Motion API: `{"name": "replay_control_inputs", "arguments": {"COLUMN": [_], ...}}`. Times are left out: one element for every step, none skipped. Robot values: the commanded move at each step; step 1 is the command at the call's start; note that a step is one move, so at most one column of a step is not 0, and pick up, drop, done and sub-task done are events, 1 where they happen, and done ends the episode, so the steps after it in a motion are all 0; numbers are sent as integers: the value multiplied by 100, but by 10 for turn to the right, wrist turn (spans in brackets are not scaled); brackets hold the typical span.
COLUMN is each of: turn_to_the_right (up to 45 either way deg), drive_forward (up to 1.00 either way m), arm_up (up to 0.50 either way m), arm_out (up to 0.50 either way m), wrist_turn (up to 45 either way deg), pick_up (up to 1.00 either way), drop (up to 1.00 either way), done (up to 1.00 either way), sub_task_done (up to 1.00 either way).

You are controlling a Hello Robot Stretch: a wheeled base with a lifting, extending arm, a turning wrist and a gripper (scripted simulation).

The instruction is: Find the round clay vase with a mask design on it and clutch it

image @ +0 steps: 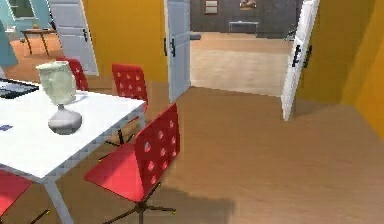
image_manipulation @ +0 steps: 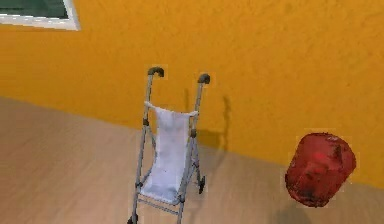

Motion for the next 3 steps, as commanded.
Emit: {"name": "replay_control_inputs", "arguments": {"turn_to_the_right": [150,0,150], "drive_forward": [0,100,0], "arm_up": [0,0,0], "arm_out": [0,0,0], "wrist_turn": [0,0,0], "pick_up": [0,0,0], "drop": [0,0,0], "done": [0,0,0], "sub_task_done": [0,0,0]}}
